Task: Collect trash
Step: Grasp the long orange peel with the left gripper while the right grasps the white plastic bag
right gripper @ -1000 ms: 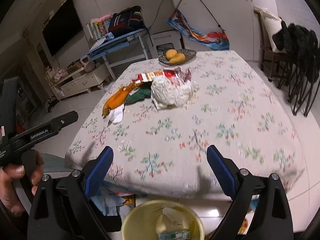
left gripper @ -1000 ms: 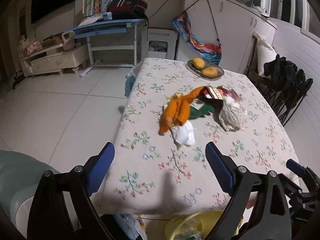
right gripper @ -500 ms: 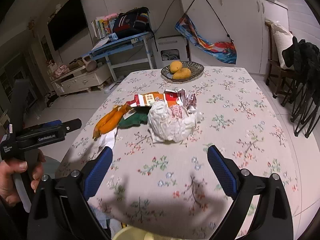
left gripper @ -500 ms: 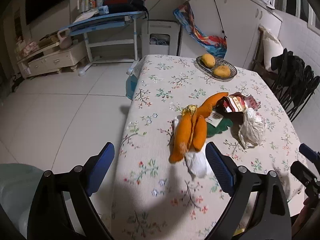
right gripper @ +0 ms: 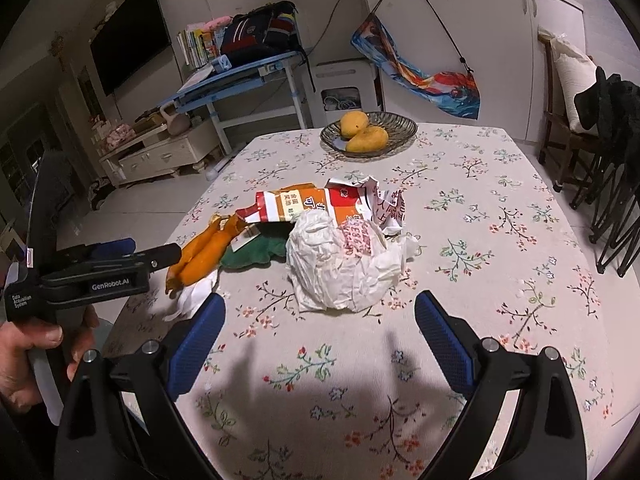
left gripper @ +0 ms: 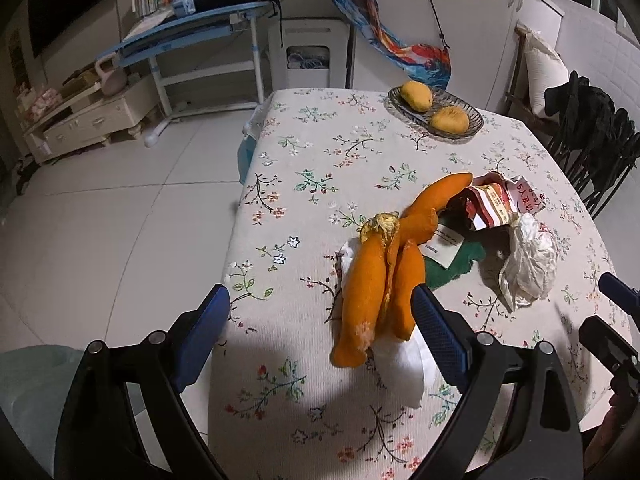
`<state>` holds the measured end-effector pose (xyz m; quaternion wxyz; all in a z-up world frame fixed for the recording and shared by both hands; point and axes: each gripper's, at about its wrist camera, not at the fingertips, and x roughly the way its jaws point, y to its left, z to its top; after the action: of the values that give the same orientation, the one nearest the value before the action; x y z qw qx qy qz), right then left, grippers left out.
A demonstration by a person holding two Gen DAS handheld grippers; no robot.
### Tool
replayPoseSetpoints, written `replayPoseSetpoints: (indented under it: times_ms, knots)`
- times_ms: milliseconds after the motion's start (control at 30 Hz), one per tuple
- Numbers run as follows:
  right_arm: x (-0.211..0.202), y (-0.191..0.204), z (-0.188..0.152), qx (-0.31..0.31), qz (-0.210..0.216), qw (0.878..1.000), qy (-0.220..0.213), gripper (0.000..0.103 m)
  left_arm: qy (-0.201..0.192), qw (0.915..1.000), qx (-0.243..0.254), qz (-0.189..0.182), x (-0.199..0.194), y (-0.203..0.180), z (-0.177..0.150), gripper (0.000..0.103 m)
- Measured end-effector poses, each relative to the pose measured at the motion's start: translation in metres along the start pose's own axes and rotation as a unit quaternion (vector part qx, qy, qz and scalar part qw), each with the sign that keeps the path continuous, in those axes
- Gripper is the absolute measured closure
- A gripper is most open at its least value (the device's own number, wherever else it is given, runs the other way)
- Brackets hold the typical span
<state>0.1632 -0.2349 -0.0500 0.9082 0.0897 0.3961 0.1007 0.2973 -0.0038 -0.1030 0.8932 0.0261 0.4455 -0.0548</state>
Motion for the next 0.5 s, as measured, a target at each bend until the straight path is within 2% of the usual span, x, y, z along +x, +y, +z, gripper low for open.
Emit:
replayPoseSetpoints:
  times_ms: [200, 367, 500]
  knots:
    - [0.013, -0.004, 0.006, 0.006, 0.001, 1.0, 0.008, 0.011, 0.013, 0.9999, 0.01, 0.002, 0.011, -0.003, 0.004, 0.016]
    - [0.022, -0.005, 0.01, 0.009, 0.002, 1.0, 0.011, 0.011, 0.027, 0.9996, 0.007, -0.007, 0.023, -0.003, 0.01, 0.028]
    - [0.028, -0.005, 0.012, 0.013, 0.005, 1.0, 0.014, 0.011, 0.042, 0.9988, 0.012, -0.023, 0.031, -0.008, 0.011, 0.045]
